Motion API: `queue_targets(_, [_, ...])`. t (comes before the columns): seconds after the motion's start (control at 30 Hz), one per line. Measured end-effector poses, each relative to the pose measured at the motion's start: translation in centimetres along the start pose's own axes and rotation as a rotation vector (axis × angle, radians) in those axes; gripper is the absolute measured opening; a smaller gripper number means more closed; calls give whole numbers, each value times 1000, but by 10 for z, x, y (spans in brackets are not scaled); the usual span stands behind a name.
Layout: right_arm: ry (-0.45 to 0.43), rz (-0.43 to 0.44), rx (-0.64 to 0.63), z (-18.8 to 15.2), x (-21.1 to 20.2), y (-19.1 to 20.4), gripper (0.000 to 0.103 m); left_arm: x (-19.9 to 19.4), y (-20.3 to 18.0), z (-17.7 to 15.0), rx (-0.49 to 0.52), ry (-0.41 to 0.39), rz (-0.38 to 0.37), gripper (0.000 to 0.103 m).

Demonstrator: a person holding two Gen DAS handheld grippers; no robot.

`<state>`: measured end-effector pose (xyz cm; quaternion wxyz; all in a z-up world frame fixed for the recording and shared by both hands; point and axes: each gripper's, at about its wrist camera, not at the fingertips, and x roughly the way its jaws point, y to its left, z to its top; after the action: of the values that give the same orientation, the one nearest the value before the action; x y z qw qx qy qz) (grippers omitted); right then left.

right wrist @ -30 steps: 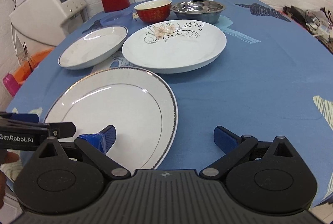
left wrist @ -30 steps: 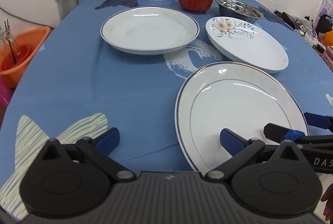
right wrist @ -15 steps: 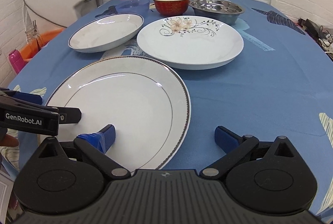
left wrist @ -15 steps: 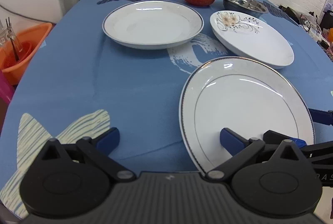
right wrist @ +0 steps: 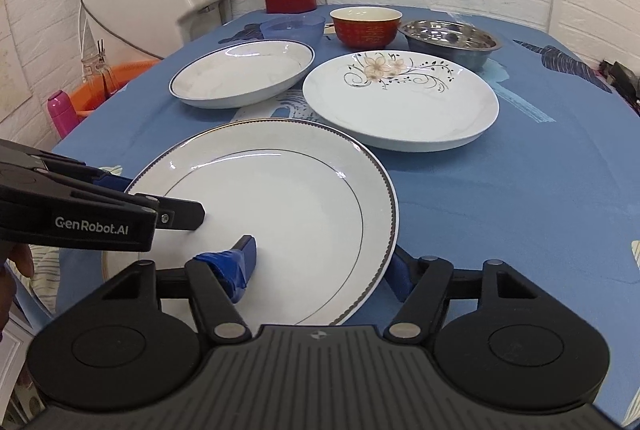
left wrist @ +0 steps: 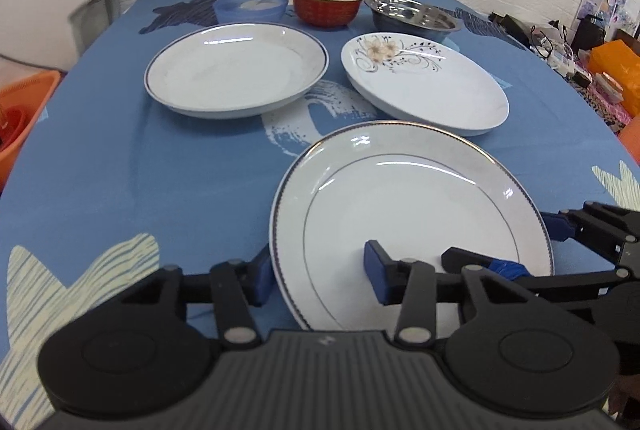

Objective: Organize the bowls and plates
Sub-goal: 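Grasp the large gold-rimmed white plate rim with the right tool while the left tool grasps it too, then lift and carry the gold-rimmed plate with both tools toward the deep white plate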

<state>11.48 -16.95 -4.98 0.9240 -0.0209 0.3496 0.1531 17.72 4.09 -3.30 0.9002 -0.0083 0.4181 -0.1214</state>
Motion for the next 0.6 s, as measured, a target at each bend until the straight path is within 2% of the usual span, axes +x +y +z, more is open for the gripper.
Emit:
queue_targets(0.03, [0, -6, 14, 0, 0, 1, 54, -1, 2, 0, -21, 3, -14, 32])
queue_targets(0.2, [-18, 35, 54, 1, -5, 17, 54, -17, 19, -8, -67, -6, 16, 31])
queue_targets(0.47, [-54, 159, -16, 21, 14, 72, 55, -47, 73, -13, -153, -59, 159, 31])
queue_targets(0.6, [-56, 177, -32, 29, 29, 85, 56, -42, 88, -10, -167, -68, 185, 31])
